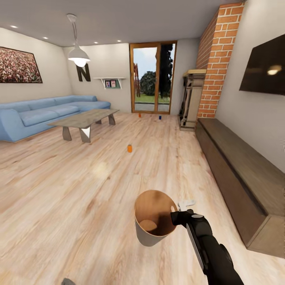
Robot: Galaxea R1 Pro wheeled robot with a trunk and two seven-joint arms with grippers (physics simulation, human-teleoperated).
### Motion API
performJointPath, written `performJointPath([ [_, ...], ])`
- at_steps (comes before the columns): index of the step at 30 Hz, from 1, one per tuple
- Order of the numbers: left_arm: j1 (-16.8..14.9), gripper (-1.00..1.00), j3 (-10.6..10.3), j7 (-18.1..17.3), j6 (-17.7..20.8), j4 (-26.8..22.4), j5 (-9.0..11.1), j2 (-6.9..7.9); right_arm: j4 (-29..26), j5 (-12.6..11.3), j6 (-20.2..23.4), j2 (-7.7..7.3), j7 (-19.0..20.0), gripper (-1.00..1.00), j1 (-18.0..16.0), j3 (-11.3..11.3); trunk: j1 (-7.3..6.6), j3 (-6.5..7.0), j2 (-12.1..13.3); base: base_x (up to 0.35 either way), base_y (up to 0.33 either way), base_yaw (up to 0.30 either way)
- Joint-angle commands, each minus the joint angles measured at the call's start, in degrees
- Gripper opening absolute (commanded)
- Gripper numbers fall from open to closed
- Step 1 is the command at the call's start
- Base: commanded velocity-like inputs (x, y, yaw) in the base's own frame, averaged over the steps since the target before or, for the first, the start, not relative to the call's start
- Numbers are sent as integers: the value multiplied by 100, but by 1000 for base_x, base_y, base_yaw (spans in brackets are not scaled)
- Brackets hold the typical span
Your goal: Put the three can of soda from the living room inside the tash can in the kitchen.
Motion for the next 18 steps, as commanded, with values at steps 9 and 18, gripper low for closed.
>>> performJointPath([
  [9, 0, 100, 0, 0, 0, 6, 0, 0, -2, -72, 3, 1, 15, -100, -2, 0, 0, 55, 0, 337, 97, -252],
  [18, 0, 100, 2, 0, 0, 4, 0, 0, 30, -71, 3, 1, 11, -100, -2, 0, 0, 109, 0, 337, 97, -252],
])
